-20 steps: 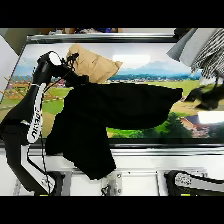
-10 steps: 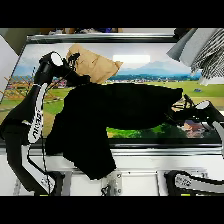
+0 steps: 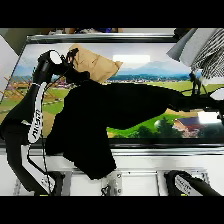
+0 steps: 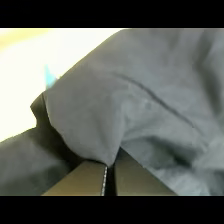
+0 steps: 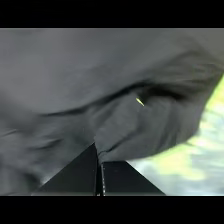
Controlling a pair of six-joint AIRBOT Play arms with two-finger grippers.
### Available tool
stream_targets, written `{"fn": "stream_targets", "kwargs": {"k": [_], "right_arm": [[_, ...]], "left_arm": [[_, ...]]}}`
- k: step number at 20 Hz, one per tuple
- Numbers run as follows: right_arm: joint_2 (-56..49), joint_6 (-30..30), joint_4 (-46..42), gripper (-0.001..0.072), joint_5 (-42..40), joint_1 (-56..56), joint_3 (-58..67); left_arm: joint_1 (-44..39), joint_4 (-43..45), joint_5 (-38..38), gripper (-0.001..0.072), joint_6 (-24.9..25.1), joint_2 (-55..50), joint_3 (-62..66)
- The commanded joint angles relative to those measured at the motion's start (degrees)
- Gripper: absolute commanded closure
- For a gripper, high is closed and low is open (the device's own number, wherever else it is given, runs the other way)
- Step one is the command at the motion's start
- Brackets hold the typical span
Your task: Fold the clothes and pants, and hang the long-sleeved shirts on hangers.
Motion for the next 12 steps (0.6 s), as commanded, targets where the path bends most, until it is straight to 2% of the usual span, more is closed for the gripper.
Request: {"fn": "stream_targets", "kwargs": {"k": [1, 5, 6, 7, 8, 9, 10, 12], "right_arm": [[8.15, 5.27, 8.55, 0.0695, -1.01, 10.84, 3.63], [3.61, 6.73, 9.99, 0.0694, -20.24, 32.83, 3.63], [1.09, 5.73, 9.99, 0.0694, -25.44, 37.18, 3.63], [-1.57, 5.6, 10.05, 0.0691, -29.03, 40.19, 3.72], [-3.78, 3.93, 10.54, 0.0626, -30.25, 41.88, 4.07], [-5.44, 1.2, 11.5, 0.0327, -29.81, 42.6, 4.46], [-5.99, -0.79, 11.91, 0.0075, -29.27, 42.47, 4.57], [-4.76, -2.08, 10.27, 0.0094, -27.43, 39.47, 4.59]], "left_arm": [[0.09, 0.04, 4.26, 0.069, -0.04, -0.02, 5.68], [0.11, 0.07, 4.55, 0.0684, 0.0, 1.99, 5.27], [0.35, 0.48, 4.5, 0.0437, -0.02, 3.08, 3.56], [0.96, 0.42, 4.04, 0.0067, -0.2, 4.0, 2.67], [1.86, 0.37, 3.06, 0.0029, -0.94, 4.79, 2.69], [3.17, 0.37, 2.32, 0.0026, -1.14, 6.19, 2.69], [4.63, 0.37, 2.14, 0.0026, -1.7, 7.91, 2.69], [7.3, 0.39, 0.92, 0.0026, -3.43, 11.61, 2.67]]}}
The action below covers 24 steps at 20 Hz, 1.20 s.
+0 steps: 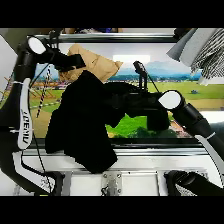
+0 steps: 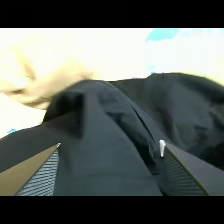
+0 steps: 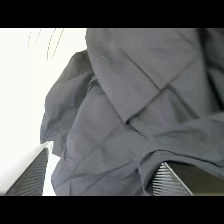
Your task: Fold the clothes and pants, and hang the long-sleeved shirts on hangers.
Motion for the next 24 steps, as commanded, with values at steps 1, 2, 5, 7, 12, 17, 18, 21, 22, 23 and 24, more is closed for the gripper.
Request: {"fn": "stream_targets", "kwargs": {"k": [1, 2, 5, 7, 12, 17, 18, 21, 22, 23, 24], "right_arm": [[0.48, -3.34, -2.45, 0.0161, -0.24, -1.97, 0.35], [2.67, -3.32, -5.81, 0.0213, 2.03, -4.9, 0.35], [10.43, -1.4, -17.16, 0.0213, 8.17, -14.21, 0.33], [14.08, -1.42, -18.95, 0.0213, 12.72, -18.56, 0.33], [15.87, 1.57, -27.1, 0.0203, 24.37, -21.03, 0.33], [18.16, 9.42, -35.69, 0.0203, 22.75, -32.28, 0.33], [18.25, 9.4, -35.67, 0.0203, 22.93, -35.15, 0.33], [17.57, 9.33, -34.6, 0.0203, 25.83, -44.24, 0.02], [17.35, 9.27, -34.64, 0.0202, 26.77, -46.58, -0.39], [17.33, 8.9, -34.6, 0.0202, 27.32, -48.43, -1.07], [17.33, 8.74, -34.36, 0.02, 27.43, -49.99, -2.01]], "left_arm": [[3.96, 0.07, -3.13, 0.0027, -2.01, 5.86, -0.39], [4.35, 0.09, -4.68, 0.0027, -1.99, 7.76, -1.18], [2.47, 0.11, -3.8, 0.0027, -1.99, 14.25, -10.01], [-0.46, 0.07, -0.96, 0.0026, -1.99, 17.86, -17.66], [-9.57, -0.04, 1.9, 0.0027, -4.55, 20.46, -27.34], [-25.77, 0.02, 7.17, 0.0027, -9.94, 20.37, -33.79], [-29.86, 0.04, 9.62, 0.0027, -11.34, 20.37, -35.82], [-39.5, 0.02, 15.21, 0.0026, -16.02, 18.84, -38.53], [-41.57, 0.07, 15.63, 0.0027, -16.59, 17.53, -38.14], [-43.36, 0.0, 15.08, 0.0026, -17.09, 15.54, -37.03], [-44.76, 0.0, 14.27, 0.0026, -17.29, 13.42, -35.45]]}}
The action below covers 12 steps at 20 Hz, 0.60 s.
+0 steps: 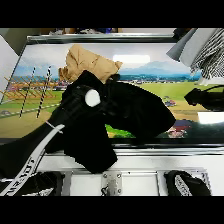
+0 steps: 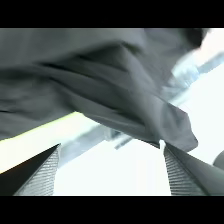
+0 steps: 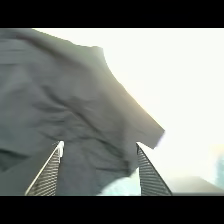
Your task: Fold the clothes and pants, and hang the long-sleeved shirts on hangers.
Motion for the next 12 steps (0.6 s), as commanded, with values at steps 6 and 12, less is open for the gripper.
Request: {"fn": "stream_targets", "kwargs": {"k": [6, 12], "right_arm": [[-2.08, -8.72, 9.35, 0.0194, 1.07, -11.23, -11.78], [-11.15, -18.05, 6.14, 0.0205, -6.1, -4.26, -20.24]], "left_arm": [[-9.88, -0.26, -3.39, 0.0026, -2.97, -15.15, 12.2], [-8.66, 0.09, -4.5, 0.0607, -2.99, -20.2, 11.28]]}}
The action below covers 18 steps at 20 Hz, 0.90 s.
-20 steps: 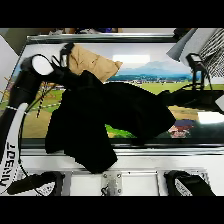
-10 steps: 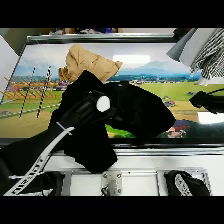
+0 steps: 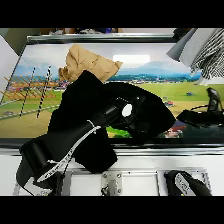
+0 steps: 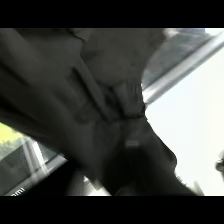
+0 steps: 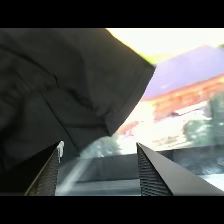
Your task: Fold the clothes and pants, and hang the long-sleeved shirts on hangers.
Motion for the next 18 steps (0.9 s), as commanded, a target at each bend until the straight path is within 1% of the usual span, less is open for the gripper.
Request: {"fn": "stream_targets", "kwargs": {"k": [1, 2, 3, 4, 6, 7, 8, 11, 13, 18], "right_arm": [[-5.33, -4.79, -4.92, 0.0207, -4.61, 6.19, -2.99], [-6.34, -3.96, -9.73, 0.0209, -6.36, 9.81, -2.99], [-6.84, -1.38, -14.23, 0.021, -8.31, 13.51, -2.99], [-6.97, 3.48, -19.98, 0.021, -10.69, 17.62, -2.99], [-7.17, 15.98, -33.46, 0.021, -13.84, 24.59, -2.99], [-7.52, 20.96, -38.51, 0.021, -14.58, 27.02, -2.99], [-8.15, 24.09, -41.11, 0.021, -15.43, 28.59, -2.99], [-11.28, 26.6, -41.46, 0.021, -16.06, 29.62, -2.99], [-13.09, 27.23, -41.33, 0.021, -16.11, 29.62, -2.99], [-14.86, 27.23, -41.18, 0.021, -17.14, 29.62, -3.13]], "left_arm": [[0.9, 0.07, -0.48, 0.0689, 0.09, -2.1, 0.09], [1.42, 0.02, -0.57, 0.069, 0.09, -1.88, 0.17], [1.88, -0.02, -0.66, 0.069, 0.26, -1.51, 0.17], [2.21, 0.0, -0.81, 0.069, 0.66, -1.11, 0.17], [2.64, -0.02, -0.85, 0.069, 1.14, -0.39, 0.17], [2.64, 0.02, -0.81, 0.069, 1.14, -0.04, 0.17], [2.64, -0.02, -0.81, 0.0689, 1.14, 0.15, 0.17], [2.64, 0.02, -1.01, 0.069, 1.14, 0.37, 0.17], [2.64, 0.02, -1.4, 0.069, 1.16, 0.37, 0.17], [2.64, 0.02, -2.29, 0.069, 1.62, 0.37, 0.17]]}}
